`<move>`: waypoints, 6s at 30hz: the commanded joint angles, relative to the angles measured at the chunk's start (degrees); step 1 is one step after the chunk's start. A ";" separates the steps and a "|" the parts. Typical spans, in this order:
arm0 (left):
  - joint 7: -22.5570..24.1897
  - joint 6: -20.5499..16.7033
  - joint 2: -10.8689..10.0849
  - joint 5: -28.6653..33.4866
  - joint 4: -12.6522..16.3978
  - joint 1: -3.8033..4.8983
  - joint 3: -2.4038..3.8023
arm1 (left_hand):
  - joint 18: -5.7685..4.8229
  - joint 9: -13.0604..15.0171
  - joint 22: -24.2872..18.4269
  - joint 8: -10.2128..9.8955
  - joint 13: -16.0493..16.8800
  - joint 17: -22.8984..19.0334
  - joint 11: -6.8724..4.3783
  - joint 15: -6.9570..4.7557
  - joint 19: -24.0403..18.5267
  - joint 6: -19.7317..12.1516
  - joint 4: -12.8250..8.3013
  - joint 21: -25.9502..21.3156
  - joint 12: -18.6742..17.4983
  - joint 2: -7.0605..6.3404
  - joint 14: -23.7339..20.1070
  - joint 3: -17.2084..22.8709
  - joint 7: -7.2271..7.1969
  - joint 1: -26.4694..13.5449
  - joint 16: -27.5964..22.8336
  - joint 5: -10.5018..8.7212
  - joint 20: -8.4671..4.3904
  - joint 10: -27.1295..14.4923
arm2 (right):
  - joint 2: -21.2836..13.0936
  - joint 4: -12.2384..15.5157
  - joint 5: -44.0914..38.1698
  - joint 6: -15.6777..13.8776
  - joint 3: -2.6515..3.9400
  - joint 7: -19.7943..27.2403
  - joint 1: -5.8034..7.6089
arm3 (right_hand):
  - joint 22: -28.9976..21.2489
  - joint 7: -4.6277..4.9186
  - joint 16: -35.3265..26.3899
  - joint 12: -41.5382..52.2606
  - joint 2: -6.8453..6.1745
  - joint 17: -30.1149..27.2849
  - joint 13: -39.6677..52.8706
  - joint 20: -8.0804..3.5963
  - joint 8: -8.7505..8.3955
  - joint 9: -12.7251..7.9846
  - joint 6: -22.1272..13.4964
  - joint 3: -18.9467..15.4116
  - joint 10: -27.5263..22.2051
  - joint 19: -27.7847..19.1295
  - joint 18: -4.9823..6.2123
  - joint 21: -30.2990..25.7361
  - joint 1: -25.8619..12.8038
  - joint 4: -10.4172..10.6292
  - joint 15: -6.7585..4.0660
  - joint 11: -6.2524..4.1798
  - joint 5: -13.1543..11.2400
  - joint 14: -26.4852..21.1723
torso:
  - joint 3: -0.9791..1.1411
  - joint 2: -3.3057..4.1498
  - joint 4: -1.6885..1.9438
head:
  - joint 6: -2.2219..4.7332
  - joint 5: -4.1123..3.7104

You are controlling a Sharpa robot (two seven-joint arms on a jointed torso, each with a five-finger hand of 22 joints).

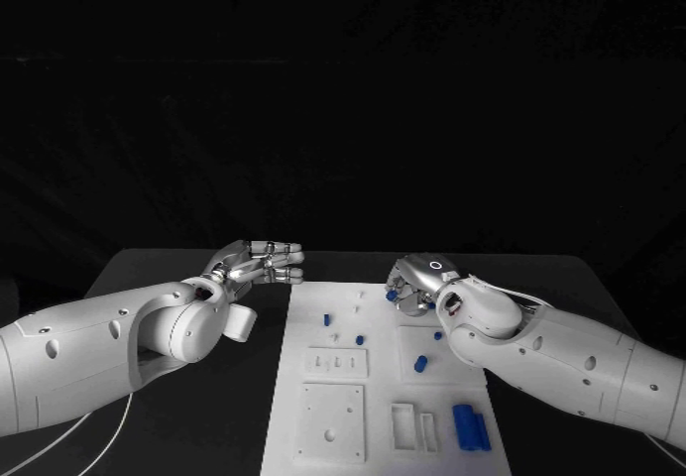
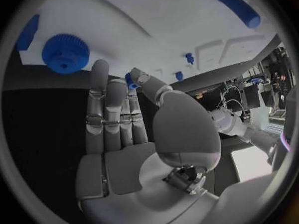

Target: Assemble the parts on the task board

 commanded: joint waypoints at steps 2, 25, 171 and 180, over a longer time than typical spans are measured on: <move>0.20 0.94 0.29 -0.22 -0.03 0.17 0.06 | -0.56 -0.04 -0.08 -0.09 0.06 0.05 -0.02 0.27 -0.40 -0.28 -0.30 0.17 0.29 0.21 -0.14 -0.02 -0.06 0.03 -0.09 -0.23 -0.18 -0.32 | 1.14 -0.71 -1.16 -0.74 0.07 -1.33 0.21 | 0.05 -0.18 0.17 0.23 0.14 0.09 0.10 -0.36 0.21 1.36 0.58 0.65 0.35 0.02 0.00 -0.33 0.00 0.25 -0.27 -0.03 -0.34 0.00 | -0.02 0.11 0.04 | -0.13 -0.05; 0.07 1.36 1.14 -0.24 -0.08 0.17 0.07 | -0.55 -0.06 -0.24 -0.10 0.07 0.05 0.01 0.30 -0.45 -0.60 -0.33 0.29 0.29 0.26 -0.16 -0.11 -0.02 -0.08 -0.08 -0.26 -0.15 -0.42 | 8.39 -6.48 -2.54 -1.34 0.10 -0.60 0.82 | 0.78 -0.16 0.15 0.23 0.30 0.13 0.10 -0.49 0.21 1.20 0.55 0.48 0.30 0.13 0.01 -0.76 0.11 0.05 -0.42 0.00 -0.28 -0.04 | -0.38 0.87 0.67 | -0.47 -0.08; -0.19 1.51 0.94 -0.22 -2.67 0.13 0.03 | -0.50 -0.12 -1.10 -0.16 0.07 0.06 0.17 0.41 -0.71 -2.06 -0.44 0.80 0.30 0.19 -0.38 -0.20 0.15 -0.07 -0.09 -0.26 -0.02 -0.94 | -4.78 -6.43 12.22 7.78 6.35 4.74 -1.98 | 1.73 1.48 9.15 61.37 -2.42 27.63 63.70 0.26 0.17 -0.23 -12.25 -21.22 -6.10 3.55 -0.41 -0.27 1.65 8.77 0.21 -0.85 7.04 0.70 | 0.61 0.67 -1.02 | -0.69 -0.34; -0.33 1.56 0.89 -0.23 -2.69 0.13 0.02 | -0.50 -0.13 -1.17 -0.17 0.07 0.06 0.20 0.43 -0.74 -2.22 -0.36 0.83 0.30 0.12 -0.42 -0.20 0.17 -0.03 -0.09 -0.26 -0.01 -1.01 | -4.78 -6.38 12.24 9.43 6.35 4.71 -1.98 | 3.40 1.10 9.25 61.84 -2.84 28.05 64.50 -0.16 0.14 -0.43 -9.07 -5.62 -5.84 3.01 -0.57 0.54 -1.39 5.50 -0.17 -1.46 14.10 0.73 | 0.58 0.63 -1.20 | -0.84 -0.24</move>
